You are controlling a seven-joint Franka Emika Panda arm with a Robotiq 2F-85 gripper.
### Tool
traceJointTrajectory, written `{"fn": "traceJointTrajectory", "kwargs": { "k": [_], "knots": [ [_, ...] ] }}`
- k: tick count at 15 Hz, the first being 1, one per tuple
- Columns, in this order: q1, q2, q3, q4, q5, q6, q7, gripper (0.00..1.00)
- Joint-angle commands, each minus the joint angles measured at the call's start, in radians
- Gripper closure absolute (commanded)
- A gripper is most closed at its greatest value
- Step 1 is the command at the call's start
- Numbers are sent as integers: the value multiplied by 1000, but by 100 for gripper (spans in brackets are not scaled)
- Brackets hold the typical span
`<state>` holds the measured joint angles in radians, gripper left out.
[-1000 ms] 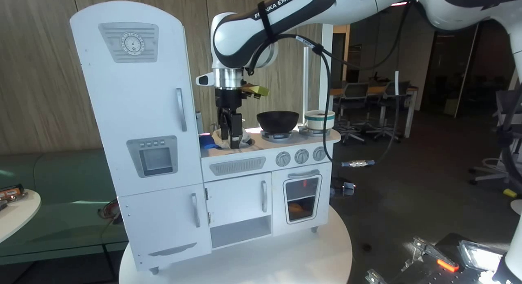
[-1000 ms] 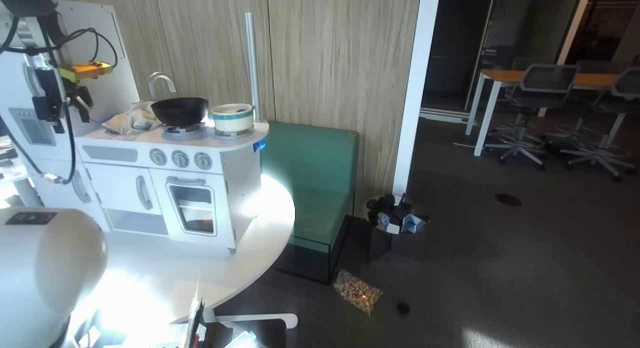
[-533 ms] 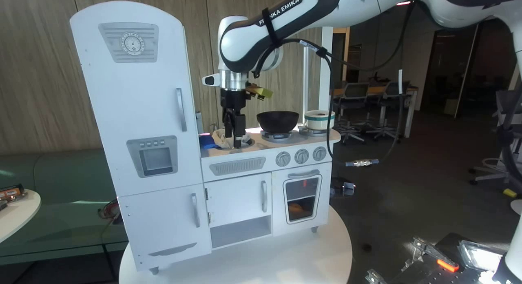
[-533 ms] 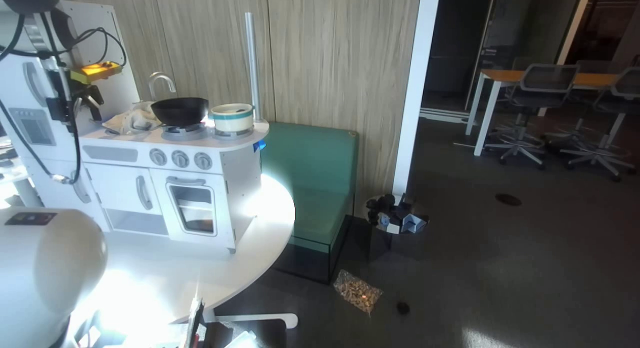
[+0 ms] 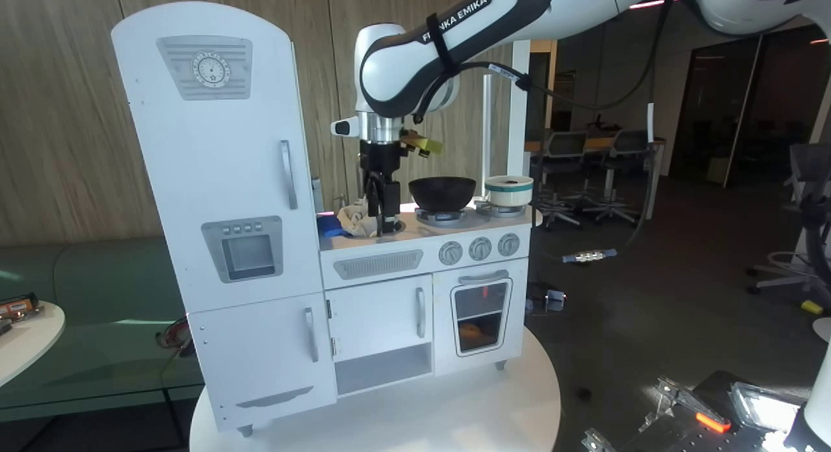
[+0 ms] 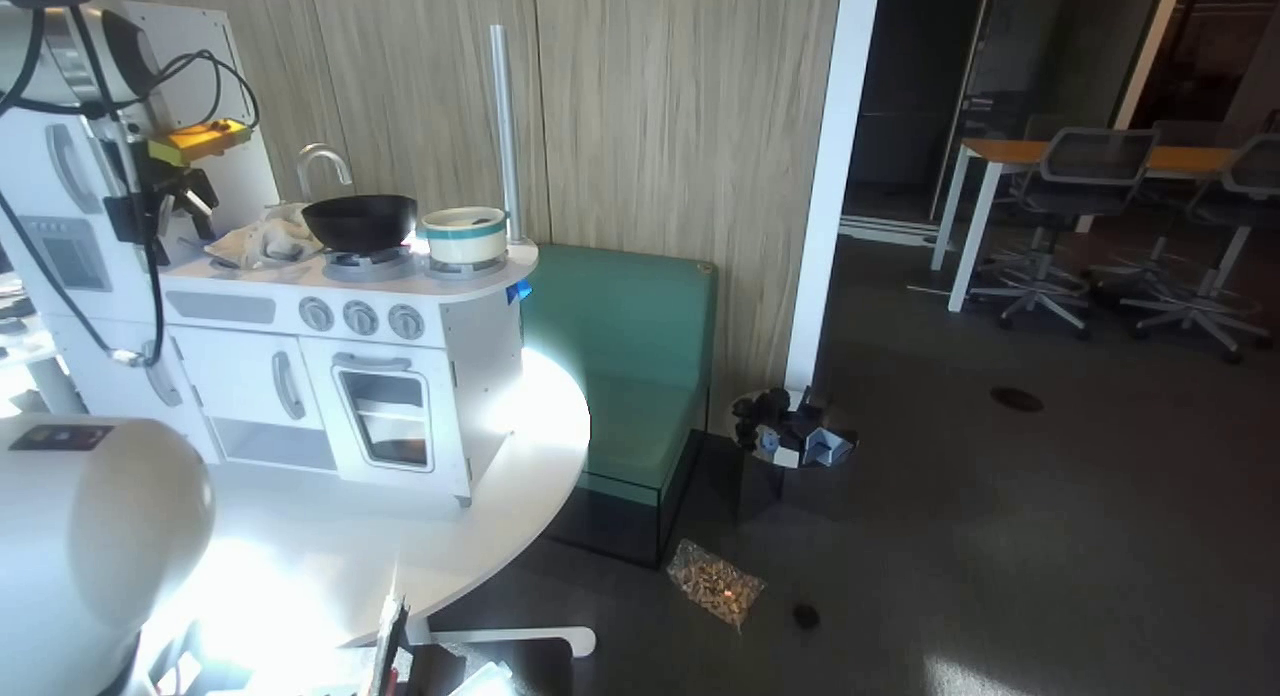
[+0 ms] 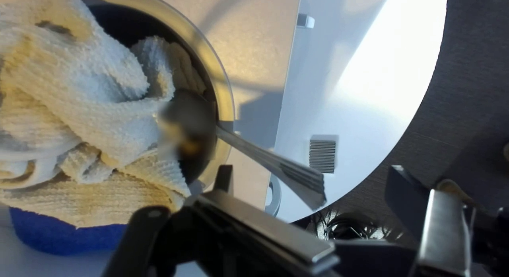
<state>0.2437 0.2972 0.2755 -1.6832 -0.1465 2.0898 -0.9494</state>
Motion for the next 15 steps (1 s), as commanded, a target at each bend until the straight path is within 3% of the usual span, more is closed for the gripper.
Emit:
{"fn": "traceJointTrajectory", "kwargs": {
  "k": [1, 2, 11, 15],
  "knots": [
    [1, -36, -10, -43, -37, 43, 27, 27],
    [2, -35, -11, -44, -45, 48, 31, 28],
    [12, -43, -10, -64, -106, 86, 78, 94],
    [19, -68, -9, -62, -149, 89, 116, 95]
  ]
}}
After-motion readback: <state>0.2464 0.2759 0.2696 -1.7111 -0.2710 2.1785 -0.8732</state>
